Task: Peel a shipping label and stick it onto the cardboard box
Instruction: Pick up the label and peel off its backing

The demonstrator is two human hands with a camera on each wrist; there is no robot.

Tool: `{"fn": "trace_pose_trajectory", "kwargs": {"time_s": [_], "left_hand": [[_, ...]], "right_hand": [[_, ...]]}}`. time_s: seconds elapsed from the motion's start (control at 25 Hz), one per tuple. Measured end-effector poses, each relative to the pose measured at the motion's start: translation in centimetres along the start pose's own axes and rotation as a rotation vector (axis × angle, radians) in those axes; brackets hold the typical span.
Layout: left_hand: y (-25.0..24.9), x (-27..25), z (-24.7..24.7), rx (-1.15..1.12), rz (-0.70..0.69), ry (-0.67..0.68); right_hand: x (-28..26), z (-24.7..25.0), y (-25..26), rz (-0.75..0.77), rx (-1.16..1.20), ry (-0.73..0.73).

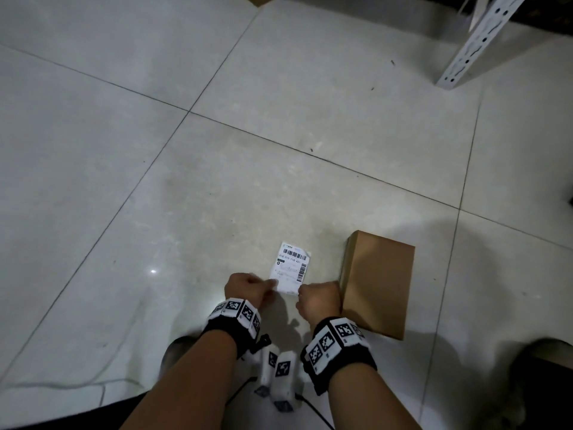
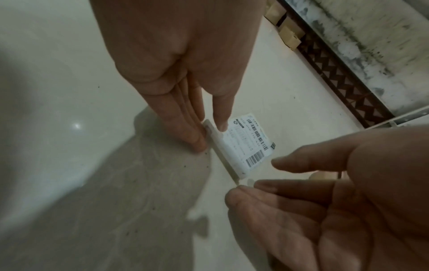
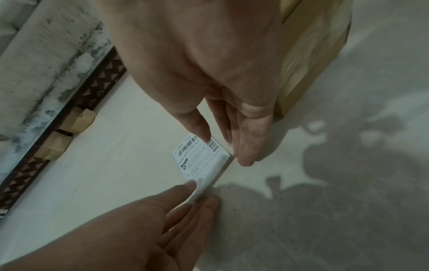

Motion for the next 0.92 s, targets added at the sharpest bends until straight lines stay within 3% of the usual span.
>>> {"fn": "trace_pose_trajectory", "kwargs": {"time_s": [0.08,0.12,0.28,0.52,0.76,0.92], "left_hand": [[-0.3,-0.2,-0.1,-0.04,-0.012,0.004],[-0.3,-0.1,-0.2,-0.104,-0.014,0.023],[-0.3,-1.0,-1.3,-0.428,0.102,0.264],[-4.4,-3.9,-1.0,-0.401,0.147,0.389],[-10.6,-6.6,-0.1,-0.59,-0.162,0.224],[-13.7,-11.8,-2.6,-0.493,-0.314,0.307]], "right_hand": [[1.8,-0.3,-1.1,0.028,0.073,-0.043],[2.4,-0.7,-1.8,0.0,0.245,-0.061],[1.1,-1.2,-2.5,-0.158,0.637,-0.047],[-3.3,3.5,0.7,-0.125,0.843,-0.063],[-7.6,6.0,1.5,-0.056,0.924,0.084],[-10.7,10.3,-0.4,-0.014,0.853,-0.015]]}}
Point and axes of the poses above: each hand's wrist, its own x-axis towards the middle knuckle, its own z-axis out of the back of the hand, y = z × x, the point moved 6 cm from there along x, towards the middle knuckle, and after that the axes turned 3 degrees about -x, right-handed, at the moved point
